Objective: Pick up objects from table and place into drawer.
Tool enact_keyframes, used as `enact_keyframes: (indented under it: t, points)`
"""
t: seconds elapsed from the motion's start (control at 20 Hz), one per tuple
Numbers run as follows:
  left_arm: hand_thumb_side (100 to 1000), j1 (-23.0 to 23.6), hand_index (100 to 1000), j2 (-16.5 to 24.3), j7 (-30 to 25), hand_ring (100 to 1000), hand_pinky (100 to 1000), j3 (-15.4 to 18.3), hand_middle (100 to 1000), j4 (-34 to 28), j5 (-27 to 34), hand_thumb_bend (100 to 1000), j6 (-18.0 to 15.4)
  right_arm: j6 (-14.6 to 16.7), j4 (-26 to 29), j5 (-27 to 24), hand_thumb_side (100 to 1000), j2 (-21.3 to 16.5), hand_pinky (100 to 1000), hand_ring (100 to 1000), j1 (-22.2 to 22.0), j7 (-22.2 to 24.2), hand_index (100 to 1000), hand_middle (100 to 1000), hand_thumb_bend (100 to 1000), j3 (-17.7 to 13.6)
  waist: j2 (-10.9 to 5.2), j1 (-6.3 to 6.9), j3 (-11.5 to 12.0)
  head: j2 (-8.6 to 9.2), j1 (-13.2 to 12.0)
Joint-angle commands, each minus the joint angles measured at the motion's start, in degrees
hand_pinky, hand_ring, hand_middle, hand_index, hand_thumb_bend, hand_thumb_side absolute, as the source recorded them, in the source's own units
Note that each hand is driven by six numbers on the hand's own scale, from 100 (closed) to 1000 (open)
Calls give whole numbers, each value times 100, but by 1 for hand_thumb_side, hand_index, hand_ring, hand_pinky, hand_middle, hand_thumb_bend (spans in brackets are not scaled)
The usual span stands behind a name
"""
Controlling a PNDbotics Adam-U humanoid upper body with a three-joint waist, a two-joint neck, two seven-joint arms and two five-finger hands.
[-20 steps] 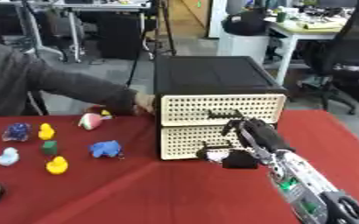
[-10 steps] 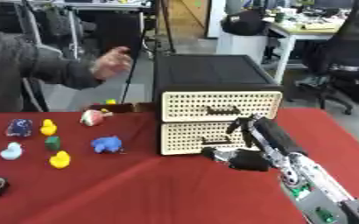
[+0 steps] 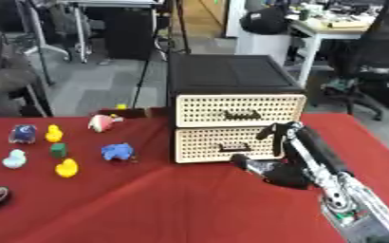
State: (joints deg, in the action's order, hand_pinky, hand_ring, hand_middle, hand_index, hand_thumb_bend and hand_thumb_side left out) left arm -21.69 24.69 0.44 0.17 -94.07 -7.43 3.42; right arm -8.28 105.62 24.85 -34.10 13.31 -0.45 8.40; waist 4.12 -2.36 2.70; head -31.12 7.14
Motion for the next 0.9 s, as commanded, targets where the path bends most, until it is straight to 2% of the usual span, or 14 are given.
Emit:
enact_keyframes:
  t: [0.05,0.3,0.55,0.9]
  points:
    - [731,-24,615,124,-28,473,471,66,503,-56,65,628,-194,73,263,-238,764,-145,121,253,-6,-63,684,408,716,-131,-55,15,-3,-37,-36]
    - [767,76,618,120,-20,491,482,89,527,-21,116,624,-453,113,452,-379,767,-99,181,328,-128,-86,700,477,713,-176,-60,-5,-7,-8,-52]
    - [796,154,619,106,-53,493,485,102,531,20,138,613,-579,109,558,-418,766,0,202,385,-213,-114,715,517,712,-217,-70,-40,-24,27,-52]
    - [819,221,625,76,-126,497,488,117,538,38,198,634,-703,111,688,-491,769,114,213,403,-266,-201,752,533,706,-286,-81,-57,-43,48,-48]
